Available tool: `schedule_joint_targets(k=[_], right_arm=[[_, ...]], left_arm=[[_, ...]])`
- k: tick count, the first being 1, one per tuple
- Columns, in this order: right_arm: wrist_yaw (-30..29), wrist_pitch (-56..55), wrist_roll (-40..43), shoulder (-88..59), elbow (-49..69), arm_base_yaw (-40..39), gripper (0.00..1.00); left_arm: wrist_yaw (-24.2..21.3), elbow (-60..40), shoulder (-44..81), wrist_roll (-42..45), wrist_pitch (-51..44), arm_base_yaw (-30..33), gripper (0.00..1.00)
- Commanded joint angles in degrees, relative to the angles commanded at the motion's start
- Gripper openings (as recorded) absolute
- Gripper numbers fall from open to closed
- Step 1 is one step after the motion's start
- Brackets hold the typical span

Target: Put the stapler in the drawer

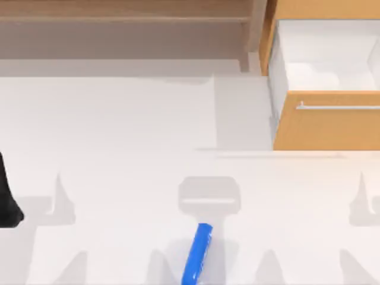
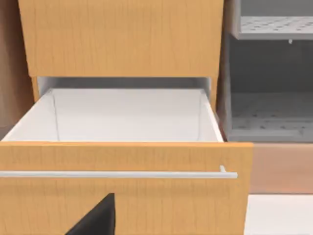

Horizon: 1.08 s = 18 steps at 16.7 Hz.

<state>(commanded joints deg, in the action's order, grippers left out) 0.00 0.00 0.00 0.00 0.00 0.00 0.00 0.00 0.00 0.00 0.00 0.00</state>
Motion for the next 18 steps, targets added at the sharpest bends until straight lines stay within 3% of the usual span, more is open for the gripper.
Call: schedule_joint_targets(k=[4,8,18], right_arm=[[0.02,0.81,-1.09,-1.41,1.22,-0.65,1.00],[0.11,5.50,-7.38,-10.10,8.25,-4.59,1.00],[-0.01,28.73,-37.98,-56.10,42.50,-26.59,1.00]], left_arm=[[0.00,0.00,0.00,0.00,0.00,0.00,1.00],[0.00,0.00,0.00,0.00,0.00,0.00,1.00],[0.00,0.00,0.00,0.00,0.00,0.00,1.00]])
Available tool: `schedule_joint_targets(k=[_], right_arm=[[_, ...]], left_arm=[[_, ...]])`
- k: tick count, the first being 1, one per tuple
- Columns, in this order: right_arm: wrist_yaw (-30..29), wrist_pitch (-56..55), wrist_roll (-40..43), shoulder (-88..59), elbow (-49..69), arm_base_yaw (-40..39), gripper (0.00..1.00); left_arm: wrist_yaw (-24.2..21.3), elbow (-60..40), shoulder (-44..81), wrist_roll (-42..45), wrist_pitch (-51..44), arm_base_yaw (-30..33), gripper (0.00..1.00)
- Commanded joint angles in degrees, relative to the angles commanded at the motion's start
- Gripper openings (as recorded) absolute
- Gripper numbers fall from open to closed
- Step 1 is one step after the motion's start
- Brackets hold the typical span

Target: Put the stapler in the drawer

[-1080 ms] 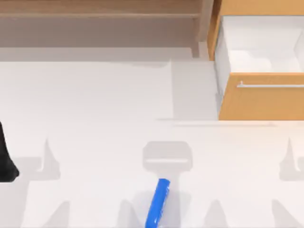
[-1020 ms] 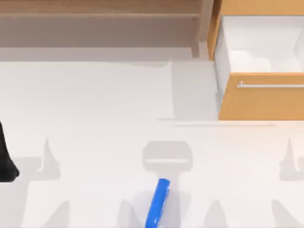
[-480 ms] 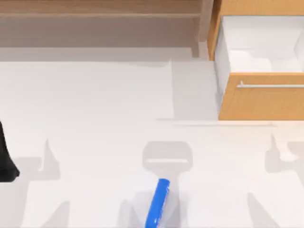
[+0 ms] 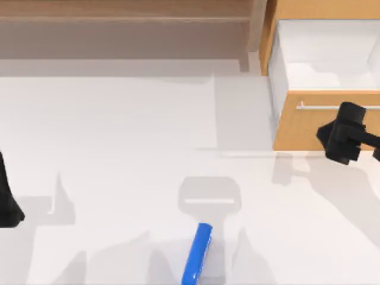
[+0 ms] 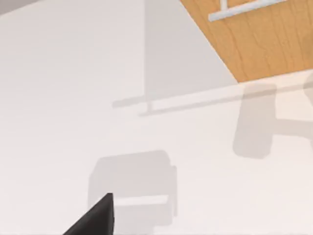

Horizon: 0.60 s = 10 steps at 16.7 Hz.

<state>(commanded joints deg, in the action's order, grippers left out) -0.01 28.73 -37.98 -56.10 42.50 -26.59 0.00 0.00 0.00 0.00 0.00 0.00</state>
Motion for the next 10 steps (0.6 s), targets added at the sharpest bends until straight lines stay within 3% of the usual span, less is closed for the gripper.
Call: schedule_joint_targets(k=[10], right_arm=[[-0.48,23.28,-30.23,-48.60,33.87,-24.40,1.00]], left_arm=[[0.00,0.00,0.00,0.00,0.00,0.00,1.00]])
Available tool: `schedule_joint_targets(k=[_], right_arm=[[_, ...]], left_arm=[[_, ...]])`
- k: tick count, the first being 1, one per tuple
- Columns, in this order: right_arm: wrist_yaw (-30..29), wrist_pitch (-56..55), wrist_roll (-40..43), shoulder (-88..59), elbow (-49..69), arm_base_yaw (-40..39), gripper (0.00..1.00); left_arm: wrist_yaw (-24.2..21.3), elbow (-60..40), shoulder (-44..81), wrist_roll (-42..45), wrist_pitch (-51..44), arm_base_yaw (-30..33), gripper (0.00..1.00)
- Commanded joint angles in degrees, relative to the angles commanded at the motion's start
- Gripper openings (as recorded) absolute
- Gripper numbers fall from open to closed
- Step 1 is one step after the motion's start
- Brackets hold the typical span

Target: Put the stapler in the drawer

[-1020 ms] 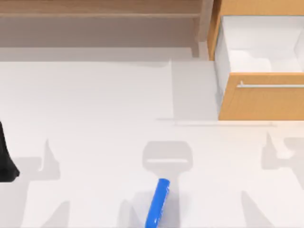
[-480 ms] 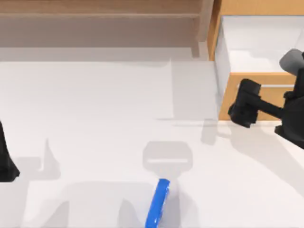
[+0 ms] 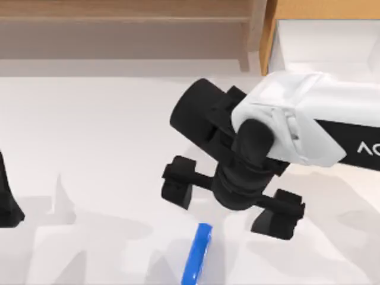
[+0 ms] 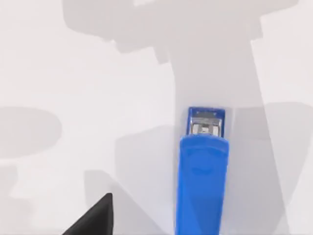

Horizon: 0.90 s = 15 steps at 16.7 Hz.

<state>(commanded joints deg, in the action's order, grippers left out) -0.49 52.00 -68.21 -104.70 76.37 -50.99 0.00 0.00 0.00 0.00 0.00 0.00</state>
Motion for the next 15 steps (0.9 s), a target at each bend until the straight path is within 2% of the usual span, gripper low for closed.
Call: schedule_joint_targets(k=[5,12,15], right_arm=[[-0.23,5.49,-7.07,-11.33,7.94,-6.34,1.00],[-0.23,5.45,-7.34,-11.89,8.03,-6.48,1.00],[-0.26,1.54,-7.35,-13.65,5.83,-6.56,1.00]], left_arm=[[0.00,0.00,0.00,0.00,0.00,0.00,1.00],[0.00,0.00,0.00,0.00,0.00,0.00,1.00],[0.00,0.00,0.00,0.00,0.00,0.00,1.00]])
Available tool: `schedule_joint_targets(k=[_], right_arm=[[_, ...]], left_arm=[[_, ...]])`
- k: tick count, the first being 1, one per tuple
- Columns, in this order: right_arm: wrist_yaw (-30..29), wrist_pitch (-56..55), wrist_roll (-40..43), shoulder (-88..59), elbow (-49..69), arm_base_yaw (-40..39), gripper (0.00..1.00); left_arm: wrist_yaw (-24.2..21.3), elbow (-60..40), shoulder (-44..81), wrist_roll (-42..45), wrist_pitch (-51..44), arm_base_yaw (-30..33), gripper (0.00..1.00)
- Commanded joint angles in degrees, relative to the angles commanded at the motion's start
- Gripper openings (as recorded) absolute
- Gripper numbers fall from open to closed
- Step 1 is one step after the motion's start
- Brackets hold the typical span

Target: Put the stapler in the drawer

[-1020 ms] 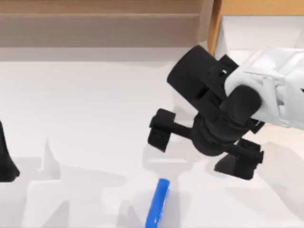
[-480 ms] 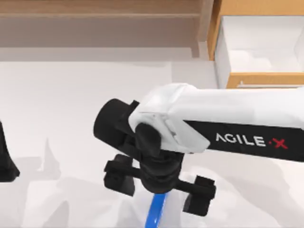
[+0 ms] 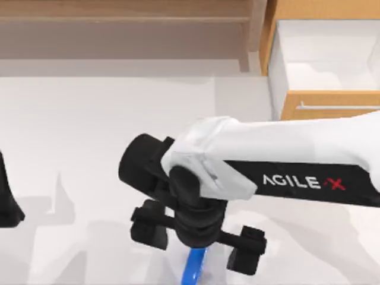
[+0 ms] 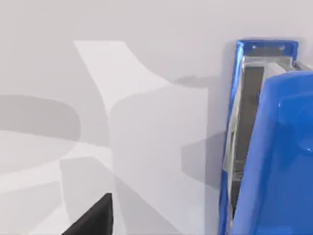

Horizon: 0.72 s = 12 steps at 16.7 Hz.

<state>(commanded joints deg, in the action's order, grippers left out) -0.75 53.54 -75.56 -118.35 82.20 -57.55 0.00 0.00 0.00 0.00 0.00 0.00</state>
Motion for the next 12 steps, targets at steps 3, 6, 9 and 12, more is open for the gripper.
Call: schedule_joint_targets(k=[3,6,9,12], right_arm=[[-0.02,-5.07,-0.09,-2.19,-2.65,-0.06,1.00],[-0.02,-5.69,-0.14,-2.62,-3.06,-0.10,1.00],[-0.02,-5.69,-0.14,-2.62,-3.06,-0.10,0.85],[-0.02,-5.69,-0.14,-2.62,-3.06,-0.10,0.62]], left_arm=[[0.00,0.00,0.00,0.00,0.00,0.00,1.00],[0.00,0.00,0.00,0.00,0.00,0.00,1.00],[0.00,0.00,0.00,0.00,0.00,0.00,1.00],[0.00,0.00,0.00,0.00,0.00,0.00,1.00]])
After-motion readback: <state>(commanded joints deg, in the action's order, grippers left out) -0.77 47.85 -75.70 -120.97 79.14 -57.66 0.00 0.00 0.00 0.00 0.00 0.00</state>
